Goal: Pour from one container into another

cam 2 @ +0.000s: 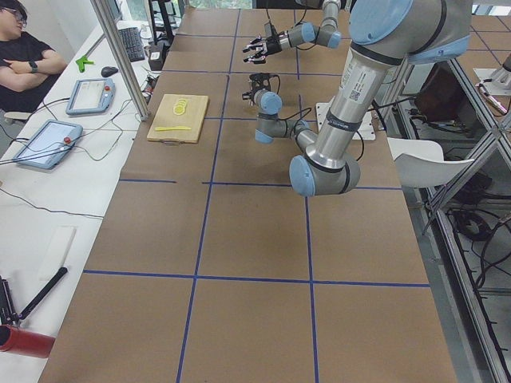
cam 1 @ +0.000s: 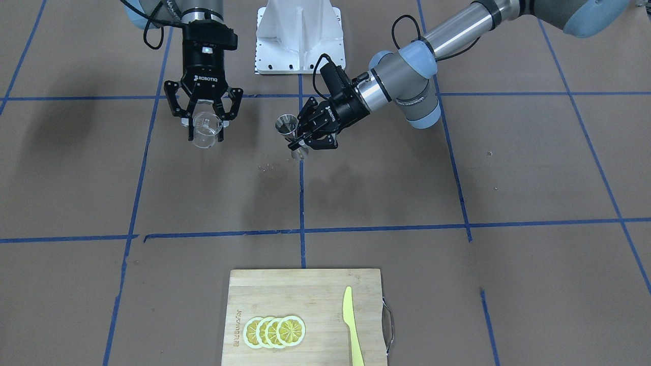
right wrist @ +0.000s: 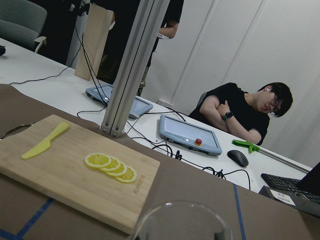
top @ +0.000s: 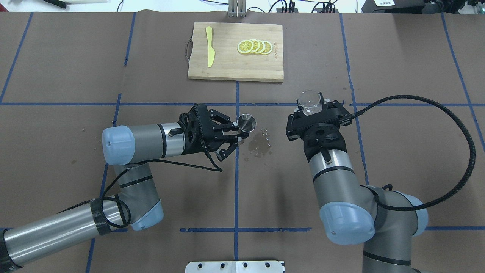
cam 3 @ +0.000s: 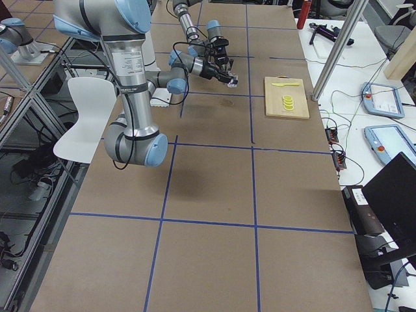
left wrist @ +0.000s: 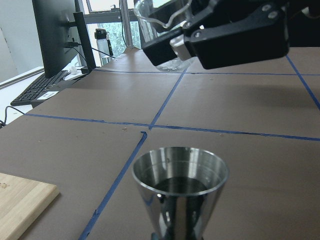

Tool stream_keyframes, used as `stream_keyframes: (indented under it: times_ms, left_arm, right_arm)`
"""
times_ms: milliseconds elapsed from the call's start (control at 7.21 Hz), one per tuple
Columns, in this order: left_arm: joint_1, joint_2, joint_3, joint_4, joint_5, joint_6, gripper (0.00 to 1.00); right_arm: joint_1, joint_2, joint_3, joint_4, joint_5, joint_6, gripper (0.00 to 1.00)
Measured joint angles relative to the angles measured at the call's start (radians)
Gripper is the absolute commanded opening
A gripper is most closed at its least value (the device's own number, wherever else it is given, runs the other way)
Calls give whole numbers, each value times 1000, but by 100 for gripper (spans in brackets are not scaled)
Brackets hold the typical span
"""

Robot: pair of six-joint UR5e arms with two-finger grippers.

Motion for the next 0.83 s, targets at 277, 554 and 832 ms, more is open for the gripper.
stream_keyframes:
  times_ms: [277, 554, 832]
  left_arm:
    - [1, 0, 0, 0, 0, 0, 0]
    - [0, 0, -1, -2, -1, 0, 0]
    - [0, 1, 0, -3, 0, -1, 0]
  right_arm:
    - [2, -97, -1, 73, 7, 60, 0]
    - [2, -186, -7, 167, 45, 175, 0]
    - [2, -264, -44, 259, 78, 307, 0]
